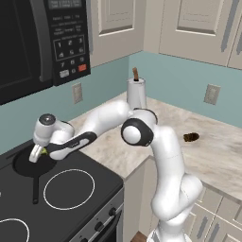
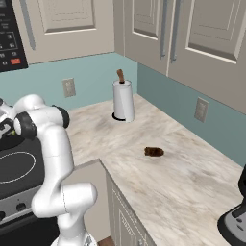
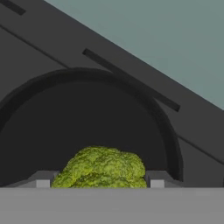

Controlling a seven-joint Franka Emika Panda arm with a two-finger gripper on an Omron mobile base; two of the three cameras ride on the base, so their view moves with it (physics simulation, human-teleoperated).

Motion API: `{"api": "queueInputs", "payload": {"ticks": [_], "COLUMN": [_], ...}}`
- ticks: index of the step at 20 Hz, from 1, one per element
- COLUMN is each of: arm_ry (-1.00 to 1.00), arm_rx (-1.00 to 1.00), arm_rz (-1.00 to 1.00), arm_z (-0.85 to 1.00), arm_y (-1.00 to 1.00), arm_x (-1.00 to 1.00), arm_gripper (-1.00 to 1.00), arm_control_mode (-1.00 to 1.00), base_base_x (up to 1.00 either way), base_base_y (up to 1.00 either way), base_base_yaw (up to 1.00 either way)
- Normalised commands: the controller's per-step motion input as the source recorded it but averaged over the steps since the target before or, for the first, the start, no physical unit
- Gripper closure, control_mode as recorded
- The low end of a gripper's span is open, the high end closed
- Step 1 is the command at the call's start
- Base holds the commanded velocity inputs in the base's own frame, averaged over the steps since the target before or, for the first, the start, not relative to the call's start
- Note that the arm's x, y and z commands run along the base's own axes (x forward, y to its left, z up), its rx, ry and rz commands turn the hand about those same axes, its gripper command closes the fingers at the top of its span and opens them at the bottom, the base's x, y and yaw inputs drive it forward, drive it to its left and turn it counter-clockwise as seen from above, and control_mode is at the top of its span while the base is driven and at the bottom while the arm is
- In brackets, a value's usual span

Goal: Put the sweet potato and broccoli in the pan. Then turn on the rear right burner and set the heat to medium.

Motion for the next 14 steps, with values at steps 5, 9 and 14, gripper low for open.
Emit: {"api": "queueInputs", "payload": {"ticks": [5, 9, 14], "arm_ry": [-0.01, -0.03, -0.01], "arm_rx": [0.00, 0.00, 0.00], "arm_rz": [0.00, 0.00, 0.00], "arm_z": [0.00, 0.06, 0.24], "arm_y": [0.00, -0.07, -0.16], "arm_x": [0.00, -0.01, -0.13], "arm_gripper": [-1.00, -1.00, -1.00], "arm_control_mode": [-1.00, -1.00, -1.00], "base_base_x": [0.00, 0.00, 0.00], "base_base_y": [0.00, 0.00, 0.00], "base_base_yaw": [0.00, 0.00, 0.00]}}
